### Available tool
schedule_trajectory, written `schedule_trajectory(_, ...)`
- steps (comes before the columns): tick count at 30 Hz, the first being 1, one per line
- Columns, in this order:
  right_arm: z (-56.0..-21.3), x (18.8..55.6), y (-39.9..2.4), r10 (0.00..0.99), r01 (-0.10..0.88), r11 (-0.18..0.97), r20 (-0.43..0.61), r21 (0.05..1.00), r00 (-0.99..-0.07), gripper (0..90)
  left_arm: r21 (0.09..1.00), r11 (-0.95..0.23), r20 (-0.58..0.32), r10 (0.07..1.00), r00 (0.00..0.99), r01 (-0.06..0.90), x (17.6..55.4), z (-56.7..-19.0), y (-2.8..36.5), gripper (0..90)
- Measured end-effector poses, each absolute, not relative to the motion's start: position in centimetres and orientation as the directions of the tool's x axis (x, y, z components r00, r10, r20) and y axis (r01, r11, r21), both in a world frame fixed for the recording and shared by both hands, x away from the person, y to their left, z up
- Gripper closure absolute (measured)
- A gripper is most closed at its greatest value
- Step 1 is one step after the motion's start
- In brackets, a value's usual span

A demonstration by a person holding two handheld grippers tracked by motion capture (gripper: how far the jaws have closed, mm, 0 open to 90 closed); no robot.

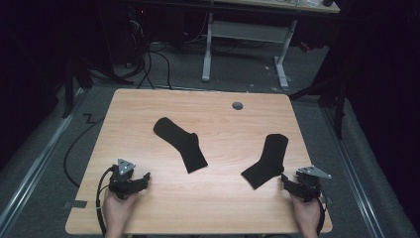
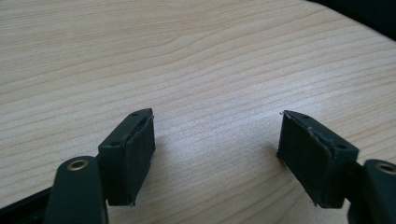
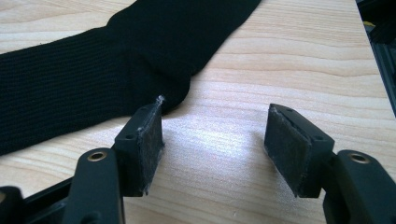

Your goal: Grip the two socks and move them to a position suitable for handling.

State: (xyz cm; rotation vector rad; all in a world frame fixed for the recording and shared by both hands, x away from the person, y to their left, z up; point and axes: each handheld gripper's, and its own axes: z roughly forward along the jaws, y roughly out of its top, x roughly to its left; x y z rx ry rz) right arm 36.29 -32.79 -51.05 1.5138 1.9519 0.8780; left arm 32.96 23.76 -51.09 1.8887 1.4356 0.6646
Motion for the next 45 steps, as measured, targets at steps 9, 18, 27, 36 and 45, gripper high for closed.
schedule_trajectory(9, -51.0, 36.3, -32.7, 0.965, 0.635, 0.180, -0.012, 0.751, -0.260, 36.9, 0.760, -0.177, 0.006, 0.964, 0.267, 0.625, 33.0, -51.1, 23.7, 27.3)
schedule_trajectory(18, -51.0, 36.3, -32.7, 0.966, 0.634, 0.180, -0.013, 0.752, -0.259, 36.8, 0.761, -0.173, 0.002, 0.965, 0.264, 0.626, 33.1, -51.1, 23.6, 28.7)
schedule_trajectory(27, -51.0, 36.3, -32.7, 0.966, 0.635, 0.179, -0.012, 0.751, -0.258, 36.8, 0.759, -0.173, 0.006, 0.966, 0.260, 0.627, 33.2, -51.1, 23.3, 28.0)
schedule_trajectory(36, -51.0, 36.3, -32.7, 0.965, 0.635, 0.178, -0.007, 0.751, -0.263, 37.0, 0.753, -0.155, -0.032, 0.962, 0.271, 0.640, 33.1, -50.8, 24.1, 33.2)
schedule_trajectory(45, -51.0, 36.3, -33.0, 0.963, 0.632, 0.167, 0.014, 0.757, -0.271, 37.1, 0.775, -0.146, -0.037, 0.961, 0.274, 0.615, 33.0, -50.2, 24.4, 39.6)
